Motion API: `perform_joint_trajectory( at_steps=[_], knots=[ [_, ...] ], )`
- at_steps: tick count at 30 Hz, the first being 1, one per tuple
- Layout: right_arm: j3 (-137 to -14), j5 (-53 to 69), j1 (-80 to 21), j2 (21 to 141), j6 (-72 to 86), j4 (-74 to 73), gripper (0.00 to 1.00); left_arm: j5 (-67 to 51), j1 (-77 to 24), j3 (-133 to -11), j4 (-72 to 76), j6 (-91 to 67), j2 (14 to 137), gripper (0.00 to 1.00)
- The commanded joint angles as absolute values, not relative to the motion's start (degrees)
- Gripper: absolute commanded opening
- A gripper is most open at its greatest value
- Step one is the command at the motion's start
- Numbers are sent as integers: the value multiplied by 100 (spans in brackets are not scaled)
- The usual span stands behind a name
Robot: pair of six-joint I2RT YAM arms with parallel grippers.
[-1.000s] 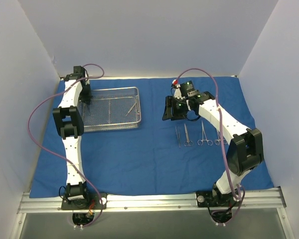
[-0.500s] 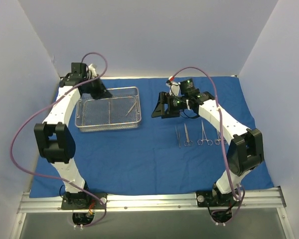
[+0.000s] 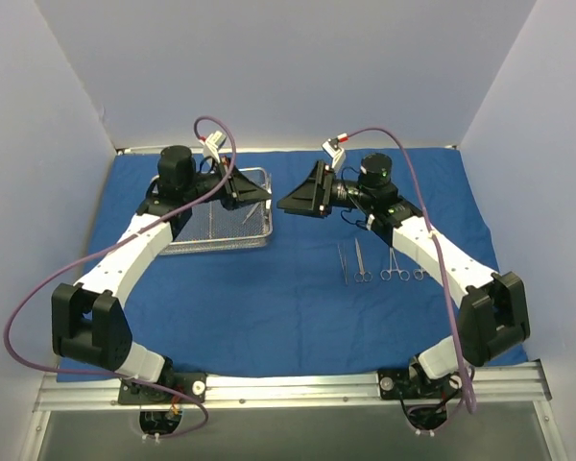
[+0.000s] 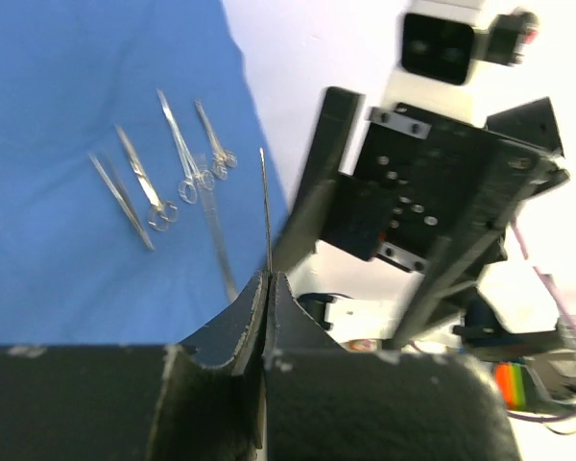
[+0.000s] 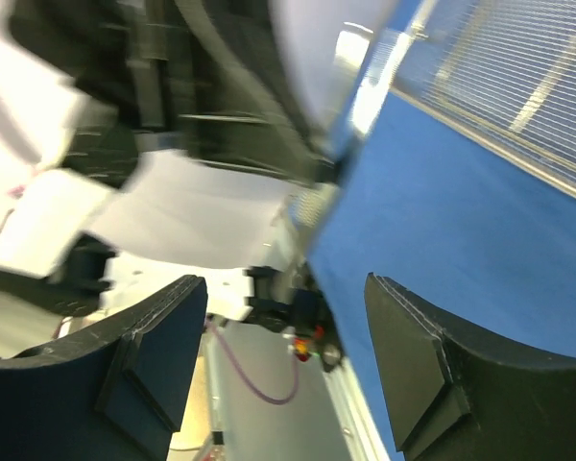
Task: Open and lay out the surgical kit
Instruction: Place the medical item in the surgical kit.
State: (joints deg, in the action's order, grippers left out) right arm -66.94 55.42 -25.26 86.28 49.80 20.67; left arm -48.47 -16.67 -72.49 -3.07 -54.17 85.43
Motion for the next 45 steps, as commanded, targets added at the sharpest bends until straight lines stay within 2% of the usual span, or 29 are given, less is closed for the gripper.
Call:
perform_joint_trajectory(
  at_steps=[1,3,10,16,21,25,26,28,30,31,32,33,35,37,39,45],
  knots=[
    [-6338,5906,-2619,8271,6018,3619,67,-5203,-1810,-6962,1211,-6231,8359,2],
    [-6284,5915,-2663,8271,6126,3894,65,-5247,-1846,-6769,1597,-6415,8323,2],
    [-6240,5950,-2769,8314,5845,3499,60,-5300,-1872,-6715,2205,-6855,8385,2],
    [-6275,5977,-2777,8446,5827,3558,54,-5265,-1951,-6724,2241,-6926,8376,2],
    [-6275,6126,-2795,8701,6441,4358,37,-5265,-2074,-6715,2469,-7066,8499,2],
    [-6188,6196,-2804,8868,6688,4841,0,-5317,-2109,-6732,2680,-7189,8613,2],
    [-6161,6196,-2804,8877,6706,4869,0,-5343,-2101,-6732,2715,-7198,8622,5],
    [-6117,6091,-2795,8851,6541,4608,0,-5335,-2031,-6741,2533,-7015,8596,28],
    [-6152,5855,-2751,8728,6128,3976,0,-5107,-1759,-6811,1424,-6568,8378,85],
    [-6205,5706,-2734,8675,5821,2946,0,-4985,-1619,-6899,893,-5800,8289,94],
    [-6370,5521,-2699,8614,5087,2292,0,-4818,-1487,-7030,218,-5314,8210,94],
    [-6468,5302,-2681,8587,4723,1720,0,-4442,-1259,-7223,-1277,-4856,8165,94],
    [-6853,4398,-2689,8674,3663,-160,0,-3748,-1195,-7925,-3004,-3537,8183,94],
    [-7232,3085,-2733,8867,3061,-2019,0,-2465,-1327,-8365,-3671,-2799,8165,94],
    [-7522,2306,-2786,9122,2674,-2878,0,-1544,-1449,-8507,-4277,-2489,8278,94],
    [-7392,845,-2935,9474,2925,-3585,0,-379,-1503,-8481,-4825,-2127,8437,94]
  ],
)
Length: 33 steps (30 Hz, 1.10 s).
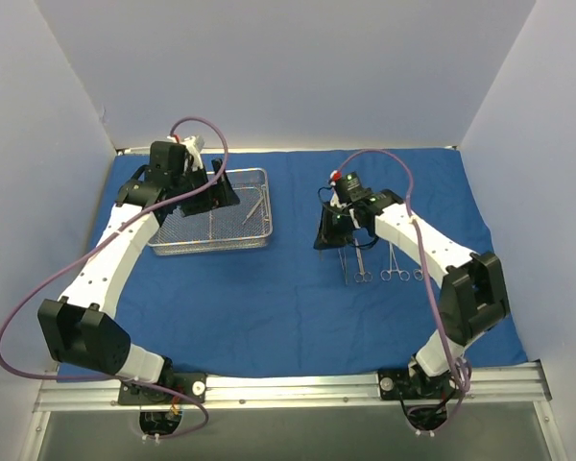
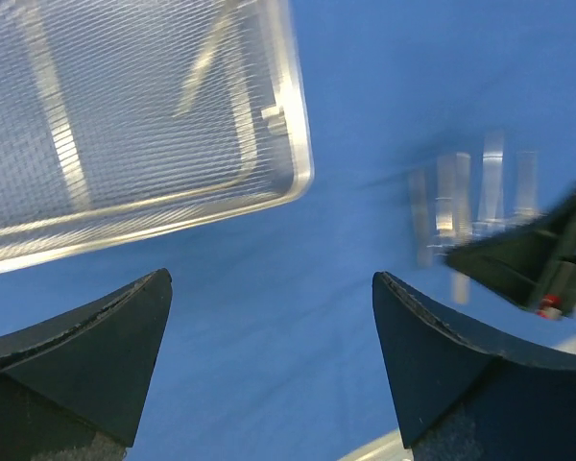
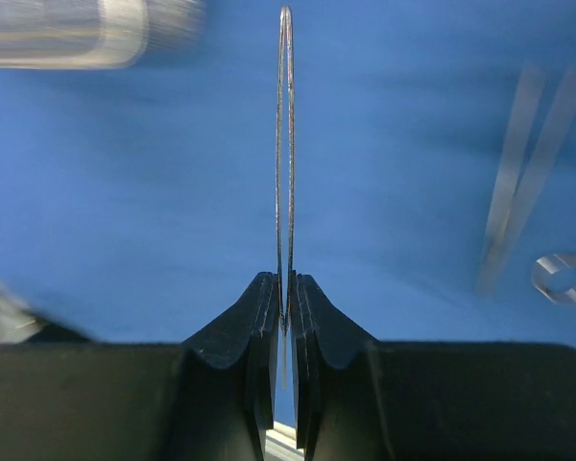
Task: Open and lay out the surgical kit
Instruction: Place the medical item in the surgical kit.
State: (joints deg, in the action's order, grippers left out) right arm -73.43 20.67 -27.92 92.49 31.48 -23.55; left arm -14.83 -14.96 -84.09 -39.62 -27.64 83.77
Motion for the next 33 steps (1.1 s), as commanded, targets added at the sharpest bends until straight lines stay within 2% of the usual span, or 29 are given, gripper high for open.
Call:
perform_joint_trajectory(
  at_steps=[1,8,13,21,23,24,26,29,30,31,33],
  knots=[
    [-7313,739,-3014,9553,3022,-3603,0,-256,-1503,-8499,-4843,-2110,8472,94],
    [-6724,123,-3392,9817,3296,-3244,0,-562,-1547,-8868,-4957,-1934,8911,94],
    [-6715,-167,-3384,10212,3112,-3120,0,-861,-1547,-9087,-4983,-1899,9210,100],
    [-6846,-237,-3384,10608,2804,-2857,0,-870,-1591,-9703,-5133,-1635,9992,100],
    [-6882,-237,-3384,10687,2760,-2830,3,-809,-1608,-9825,-5089,-1582,10211,100],
    [-6891,-237,-3375,10696,2708,-2787,9,-782,-1608,-9852,-5071,-1539,10282,93],
    [-6917,-237,-3366,10714,2646,-2786,19,-651,-1617,-10036,-5115,-1486,10528,90],
    [-6908,-255,-3340,10600,2558,-2725,30,-519,-1617,-10282,-5150,-1371,10888,88],
    [-6900,-246,-3314,10539,2540,-2716,41,-501,-1608,-10388,-5203,-1319,11003,88],
    [-6917,-237,-3261,10521,2488,-2733,46,-431,-1608,-10510,-5325,-1301,11239,87],
    [-6961,-176,-3182,10442,2426,-2777,51,-439,-1617,-10915,-5475,-1231,11486,86]
  ],
)
